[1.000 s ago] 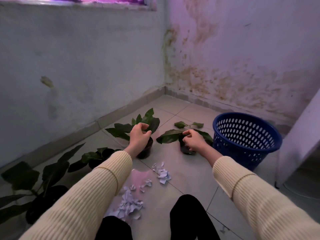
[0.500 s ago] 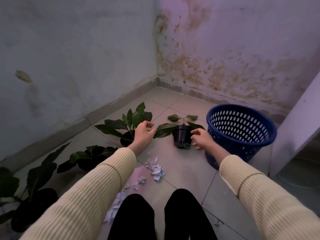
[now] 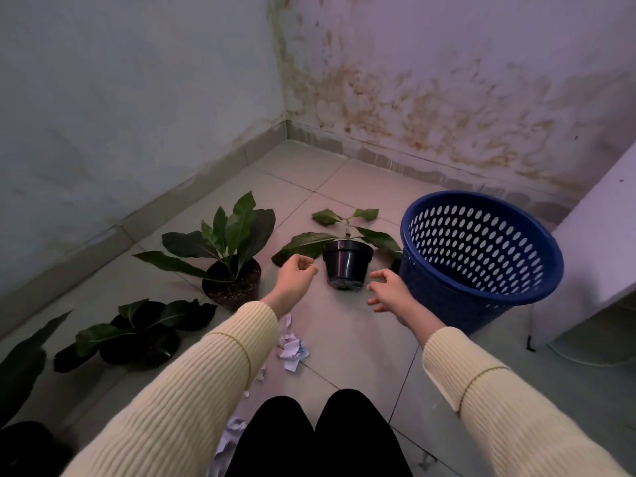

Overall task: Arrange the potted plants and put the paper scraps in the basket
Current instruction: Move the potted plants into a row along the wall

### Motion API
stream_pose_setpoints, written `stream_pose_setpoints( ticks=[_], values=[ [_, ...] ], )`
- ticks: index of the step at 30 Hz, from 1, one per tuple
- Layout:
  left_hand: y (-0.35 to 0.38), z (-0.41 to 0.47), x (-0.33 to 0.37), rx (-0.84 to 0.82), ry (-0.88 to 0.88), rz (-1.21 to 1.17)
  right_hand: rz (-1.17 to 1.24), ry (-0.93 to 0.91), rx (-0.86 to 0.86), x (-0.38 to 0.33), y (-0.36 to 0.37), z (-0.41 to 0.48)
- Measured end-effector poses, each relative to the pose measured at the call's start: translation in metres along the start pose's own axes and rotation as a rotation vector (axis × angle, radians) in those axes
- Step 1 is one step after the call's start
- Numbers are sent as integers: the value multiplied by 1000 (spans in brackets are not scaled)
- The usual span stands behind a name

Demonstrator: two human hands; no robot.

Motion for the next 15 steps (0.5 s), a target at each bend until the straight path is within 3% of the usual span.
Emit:
stream_pose_setpoints(
  ticks=[7,15],
  values=[
    [31,70,-26,-151,-200,-18,47,117,-28,8,17,85],
    [51,157,-40,-92,-288,-34,149,223,20,2,27,173]
  ],
)
Point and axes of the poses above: each hand's wrist, its own z-axis towards the middle knuckle, its own y-axis out of the palm, x = y × z, the point moved 2 cm from there along z, towards the middle knuckle, and after that the axes turned 15 degrees about -z, right-handed, at the moved point
